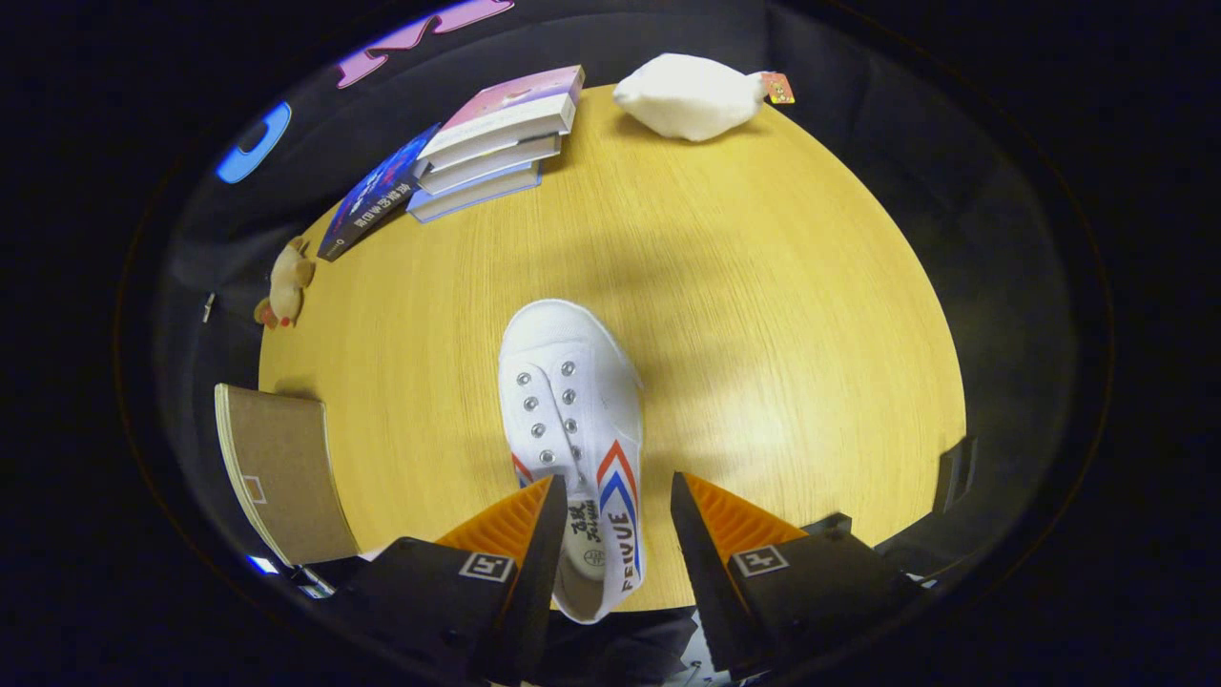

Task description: Open the storage box then place both shoes into the box .Put the left shoe in first, then the right shoe, with the right side of both shoes facing outward in a uniform manner.

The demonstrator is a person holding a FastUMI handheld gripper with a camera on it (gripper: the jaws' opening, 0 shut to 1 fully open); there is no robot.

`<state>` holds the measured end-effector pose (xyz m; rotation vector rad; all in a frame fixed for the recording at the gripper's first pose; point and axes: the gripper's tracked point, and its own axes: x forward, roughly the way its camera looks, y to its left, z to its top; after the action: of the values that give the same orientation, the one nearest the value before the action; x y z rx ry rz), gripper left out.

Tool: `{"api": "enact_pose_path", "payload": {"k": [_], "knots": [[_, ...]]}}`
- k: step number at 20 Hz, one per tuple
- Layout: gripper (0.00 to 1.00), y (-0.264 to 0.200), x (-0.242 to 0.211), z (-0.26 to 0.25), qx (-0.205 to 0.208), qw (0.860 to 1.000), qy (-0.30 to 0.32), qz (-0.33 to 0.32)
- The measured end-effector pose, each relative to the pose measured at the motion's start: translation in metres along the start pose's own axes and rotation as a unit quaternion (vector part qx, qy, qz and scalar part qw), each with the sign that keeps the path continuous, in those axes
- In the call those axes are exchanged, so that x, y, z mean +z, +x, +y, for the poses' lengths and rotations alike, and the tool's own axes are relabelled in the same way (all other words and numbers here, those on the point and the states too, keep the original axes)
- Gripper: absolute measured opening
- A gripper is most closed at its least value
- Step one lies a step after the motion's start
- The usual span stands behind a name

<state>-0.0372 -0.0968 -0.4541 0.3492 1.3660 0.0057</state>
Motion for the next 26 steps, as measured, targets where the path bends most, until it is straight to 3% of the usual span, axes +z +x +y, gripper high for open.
{"api": "enact_pose_path", "payload": {"k": [2,4,5,8,9,12,20,26], "knots": [[0.56,0.013,-0.001,0.001,-0.003,1.000,-0.009,0.011],[0.57,0.022,-0.002,0.002,-0.008,0.999,-0.027,0.018],[0.48,0.021,-0.001,0.002,-0.010,0.999,-0.030,0.020],[0.45,0.026,-0.004,-0.001,-0.036,0.997,-0.057,0.027],[0.32,0.026,-0.002,-0.001,-0.043,0.996,-0.072,0.026],[0.13,0.018,-0.001,-0.001,-0.031,0.997,-0.073,0.014],[0.12,-0.052,0.013,0.056,0.077,0.996,0.015,-0.034],[0.12,-0.135,0.015,0.168,0.164,0.985,0.015,-0.044]]}}
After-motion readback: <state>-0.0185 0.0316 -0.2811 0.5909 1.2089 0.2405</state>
